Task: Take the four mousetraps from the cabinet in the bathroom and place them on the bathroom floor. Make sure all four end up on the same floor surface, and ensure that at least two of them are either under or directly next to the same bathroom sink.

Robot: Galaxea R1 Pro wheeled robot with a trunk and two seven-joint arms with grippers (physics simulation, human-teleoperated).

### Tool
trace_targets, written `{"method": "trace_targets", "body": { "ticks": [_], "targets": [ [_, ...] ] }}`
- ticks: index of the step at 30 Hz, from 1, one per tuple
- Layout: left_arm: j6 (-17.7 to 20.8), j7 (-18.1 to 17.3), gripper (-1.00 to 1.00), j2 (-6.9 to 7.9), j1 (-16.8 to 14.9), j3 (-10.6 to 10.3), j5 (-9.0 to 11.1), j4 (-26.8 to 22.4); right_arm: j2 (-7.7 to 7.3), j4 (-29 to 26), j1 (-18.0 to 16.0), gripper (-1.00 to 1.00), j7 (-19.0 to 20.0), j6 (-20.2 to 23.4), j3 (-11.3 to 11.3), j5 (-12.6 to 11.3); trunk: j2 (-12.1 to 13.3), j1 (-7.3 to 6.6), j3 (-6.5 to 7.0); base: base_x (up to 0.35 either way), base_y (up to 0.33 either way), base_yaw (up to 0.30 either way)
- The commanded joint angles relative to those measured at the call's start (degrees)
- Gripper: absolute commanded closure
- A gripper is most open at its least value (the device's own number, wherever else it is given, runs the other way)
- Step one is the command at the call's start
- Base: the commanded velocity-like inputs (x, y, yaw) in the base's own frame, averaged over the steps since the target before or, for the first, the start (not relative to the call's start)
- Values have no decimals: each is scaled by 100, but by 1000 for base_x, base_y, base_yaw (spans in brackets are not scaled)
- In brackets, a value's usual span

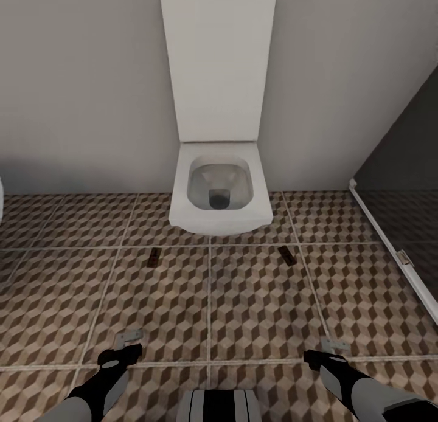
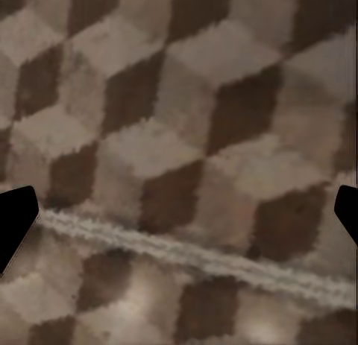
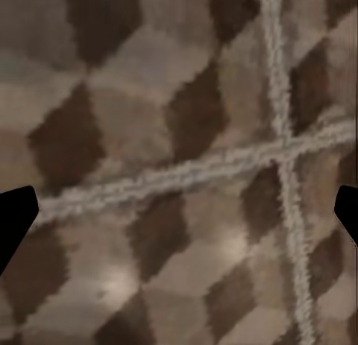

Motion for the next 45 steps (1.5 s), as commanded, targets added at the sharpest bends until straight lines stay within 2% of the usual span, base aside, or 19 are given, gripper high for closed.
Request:
{"method": "trace_targets", "body": {
  "ticks": [1,45],
  "targets": [
    [-21,27,-100,5,-2,-49,59,2,2,-1,-1,-100,-13,-9,49,-58,0,-3,20,0,0,0],
    [-21,18,-100,11,-4,-49,68,7,0,-1,-1,-100,-21,-13,43,-58,59,-117,994,0,0,0]
  ]
}}
